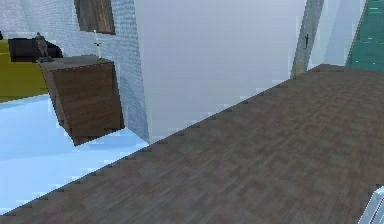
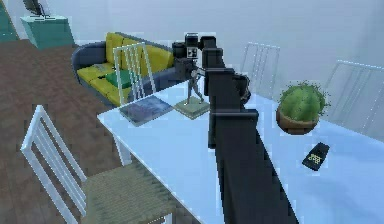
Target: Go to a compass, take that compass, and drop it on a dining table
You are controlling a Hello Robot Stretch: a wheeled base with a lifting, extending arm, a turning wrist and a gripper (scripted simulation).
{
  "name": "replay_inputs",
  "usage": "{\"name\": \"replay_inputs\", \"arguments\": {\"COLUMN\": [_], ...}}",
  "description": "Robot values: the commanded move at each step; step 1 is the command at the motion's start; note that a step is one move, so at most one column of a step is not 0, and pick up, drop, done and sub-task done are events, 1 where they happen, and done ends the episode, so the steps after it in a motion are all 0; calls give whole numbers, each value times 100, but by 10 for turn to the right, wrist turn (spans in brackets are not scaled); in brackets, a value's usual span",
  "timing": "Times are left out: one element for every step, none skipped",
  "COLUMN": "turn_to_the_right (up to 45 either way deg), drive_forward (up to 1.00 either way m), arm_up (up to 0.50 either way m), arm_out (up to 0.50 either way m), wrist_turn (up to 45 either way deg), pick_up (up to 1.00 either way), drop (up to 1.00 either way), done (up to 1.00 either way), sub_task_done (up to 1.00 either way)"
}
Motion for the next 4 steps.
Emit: {"name": "replay_inputs", "arguments": {"turn_to_the_right": [0, 0, 0, 0], "drive_forward": [0, 0, 0, 0], "arm_up": [0, -2, -32, 0], "arm_out": [0, 0, 0, 0], "wrist_turn": [60, 0, 0, 0], "pick_up": [0, 0, 0, 0], "drop": [0, 0, 0, 100], "done": [0, 0, 0, 0], "sub_task_done": [0, 0, 0, 0]}}
